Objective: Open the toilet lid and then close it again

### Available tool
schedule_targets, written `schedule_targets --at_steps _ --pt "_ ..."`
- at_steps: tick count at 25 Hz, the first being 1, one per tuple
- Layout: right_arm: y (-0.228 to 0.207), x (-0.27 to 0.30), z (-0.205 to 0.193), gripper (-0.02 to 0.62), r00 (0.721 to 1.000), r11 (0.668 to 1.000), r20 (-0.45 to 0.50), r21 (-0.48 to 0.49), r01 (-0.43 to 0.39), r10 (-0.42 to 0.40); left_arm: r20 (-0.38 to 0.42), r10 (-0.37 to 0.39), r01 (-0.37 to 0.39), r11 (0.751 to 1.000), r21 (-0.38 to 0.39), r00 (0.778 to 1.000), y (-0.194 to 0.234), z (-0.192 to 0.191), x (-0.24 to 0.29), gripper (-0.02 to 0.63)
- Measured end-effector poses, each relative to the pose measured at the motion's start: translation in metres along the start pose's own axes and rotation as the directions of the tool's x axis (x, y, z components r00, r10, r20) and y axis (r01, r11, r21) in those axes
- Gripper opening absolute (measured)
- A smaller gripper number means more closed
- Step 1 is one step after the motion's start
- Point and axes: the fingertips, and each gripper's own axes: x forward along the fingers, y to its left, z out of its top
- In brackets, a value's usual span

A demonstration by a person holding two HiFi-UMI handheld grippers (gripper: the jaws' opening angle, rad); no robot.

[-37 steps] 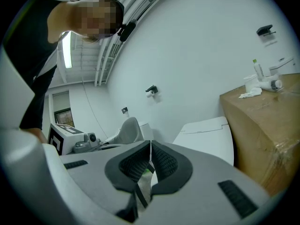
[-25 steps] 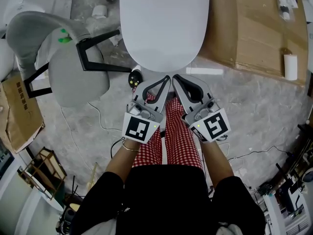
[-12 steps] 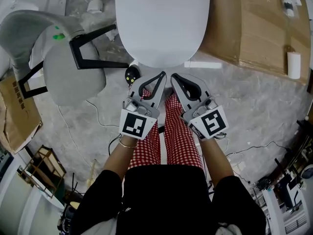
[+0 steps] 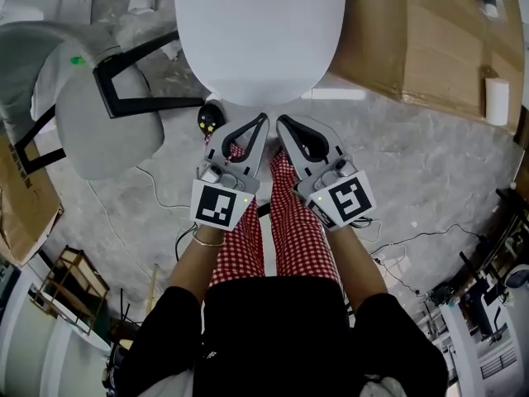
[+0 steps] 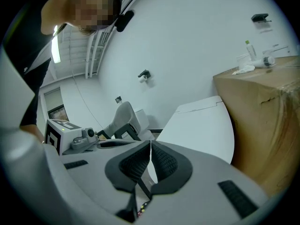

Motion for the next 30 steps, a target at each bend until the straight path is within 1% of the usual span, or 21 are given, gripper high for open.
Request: schedule_targets --at_steps 5,9,13,20,26,30 --pt "-0.006 0.005 -0.009 0.021 1.0 1.0 -0.003 0.022 0.013 -0.013 -0.009 0.0 -0.001 1.0 -0.017 1.0 0.003 -0.009 0.004 0.005" --pt "-0.01 0.007 -0.011 0.021 1.0 1.0 -0.001 0.029 0.006 -0.006 -0.011 0.0 0.0 1.0 -0.01 1.0 0.005 -0.013 0.008 0.005" --pt "-0.014 0.009 -0.014 0.021 1.0 0.999 -0.006 0.034 0.014 -0.014 -0.022 0.0 0.0 1.0 -0.02 1.0 0.006 -0.019 0.01 0.005" --pt "-0.017 0.012 -0.019 0.021 1.0 1.0 -0.022 0.022 -0.003 0.004 -0.042 -0.008 0.008 1.0 0.015 0.999 0.005 -0.023 0.019 0.004" --pt "-0.015 0.017 -0.019 0.021 1.0 1.0 -0.023 0.015 -0.019 0.019 -0.036 -0.002 0.002 1.0 -0.009 0.999 0.006 -0.025 0.022 0.004" --pt "-0.018 0.019 -0.025 0.021 0.999 1.0 -0.036 0.015 -0.015 0.016 -0.047 -0.015 0.016 1.0 0.011 0.999 0.007 -0.031 0.023 0.003"
